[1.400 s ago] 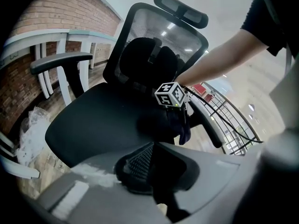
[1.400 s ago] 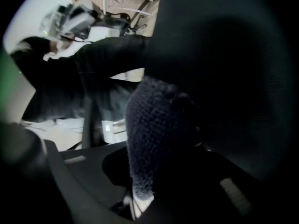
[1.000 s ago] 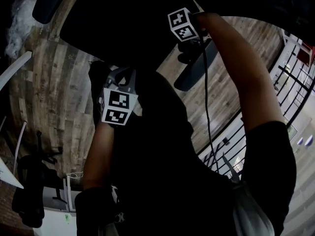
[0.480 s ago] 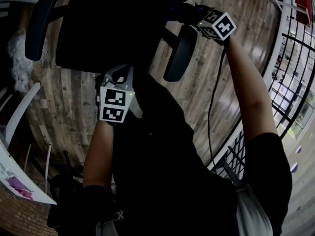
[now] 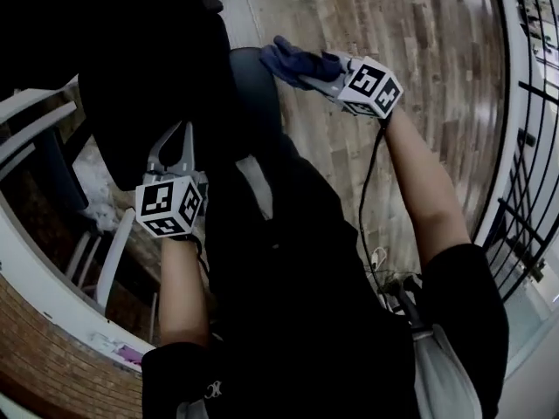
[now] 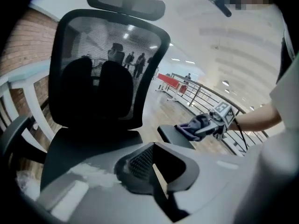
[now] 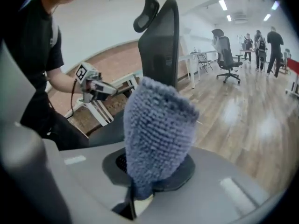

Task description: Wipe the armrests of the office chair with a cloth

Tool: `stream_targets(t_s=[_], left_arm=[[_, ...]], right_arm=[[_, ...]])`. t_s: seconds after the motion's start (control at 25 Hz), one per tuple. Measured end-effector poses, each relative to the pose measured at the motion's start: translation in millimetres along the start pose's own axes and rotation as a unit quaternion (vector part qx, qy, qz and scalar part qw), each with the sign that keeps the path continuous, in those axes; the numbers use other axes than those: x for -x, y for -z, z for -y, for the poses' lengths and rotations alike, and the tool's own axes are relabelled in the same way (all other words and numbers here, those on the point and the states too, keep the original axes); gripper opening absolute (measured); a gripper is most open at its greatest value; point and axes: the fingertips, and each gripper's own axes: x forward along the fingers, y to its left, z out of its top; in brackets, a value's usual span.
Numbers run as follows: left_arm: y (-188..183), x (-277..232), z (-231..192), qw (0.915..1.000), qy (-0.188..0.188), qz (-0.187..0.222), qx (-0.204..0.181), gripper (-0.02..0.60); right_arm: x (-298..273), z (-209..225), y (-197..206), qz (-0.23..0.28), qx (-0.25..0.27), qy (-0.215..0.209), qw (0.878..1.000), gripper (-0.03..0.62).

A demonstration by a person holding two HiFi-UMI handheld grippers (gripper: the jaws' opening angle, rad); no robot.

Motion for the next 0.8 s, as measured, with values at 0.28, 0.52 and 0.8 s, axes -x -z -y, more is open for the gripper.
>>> stream_targets(t_s=[0.28,0.52,0.8], left_arm=[[0.9,-51.1,68.3,0.9870,0.054,-0.096,-0.118,0.006],[1.0,-66.0,86.7,0.9794,0.055,-0.131,-0.144,0.006],[-6.9,-71.4,79.4,0.9780,0.036,-0.142,-0.148,0.006]], right_arm=[[-21.4,-33.8,56.2,0.056,0.003,-0.065,0.996,0.052],[-54.1,-39.0,46.0,0.109,0.002,-0.095,0.989,0.052],[-92.6,-33.6,38.3,0.083,0.064,-0.112,0.988,0.052]])
